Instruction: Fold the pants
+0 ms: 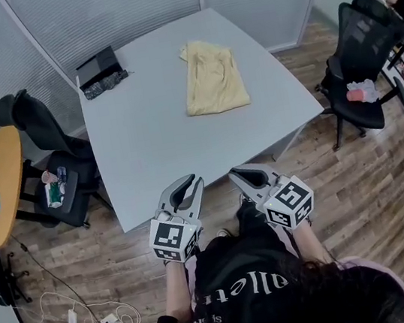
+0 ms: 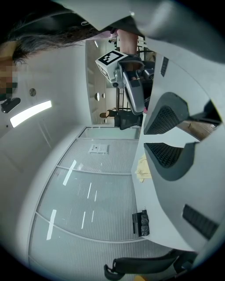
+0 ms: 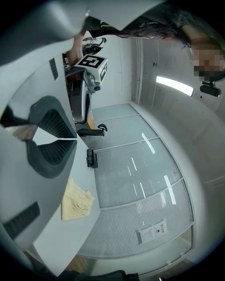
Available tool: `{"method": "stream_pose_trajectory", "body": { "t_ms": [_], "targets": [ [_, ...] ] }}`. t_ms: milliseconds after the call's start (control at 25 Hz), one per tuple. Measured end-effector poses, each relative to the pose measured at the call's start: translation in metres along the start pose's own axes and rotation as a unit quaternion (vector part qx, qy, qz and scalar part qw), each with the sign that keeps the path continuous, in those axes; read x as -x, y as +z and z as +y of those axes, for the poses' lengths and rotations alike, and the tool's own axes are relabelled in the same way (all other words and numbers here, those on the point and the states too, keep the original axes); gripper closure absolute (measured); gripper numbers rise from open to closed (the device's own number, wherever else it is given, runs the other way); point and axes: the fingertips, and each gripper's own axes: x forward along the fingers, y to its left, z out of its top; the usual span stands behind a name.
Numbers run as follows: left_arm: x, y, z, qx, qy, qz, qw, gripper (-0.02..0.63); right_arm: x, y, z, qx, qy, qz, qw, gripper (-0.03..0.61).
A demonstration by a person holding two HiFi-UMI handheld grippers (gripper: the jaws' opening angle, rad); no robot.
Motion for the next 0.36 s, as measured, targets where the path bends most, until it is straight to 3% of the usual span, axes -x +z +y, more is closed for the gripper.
{"method": "stream_pose_trajectory", "body": {
  "t_ms": [360],
  "targets": [
    [0.0010, -0.0003, 0.0054, 0.006, 0.004, 0.000, 1.0000, 0.537, -0.0077, 0.0046, -0.0007, 0.006, 0.005, 0.004, 1.000, 0.549]
  ]
}}
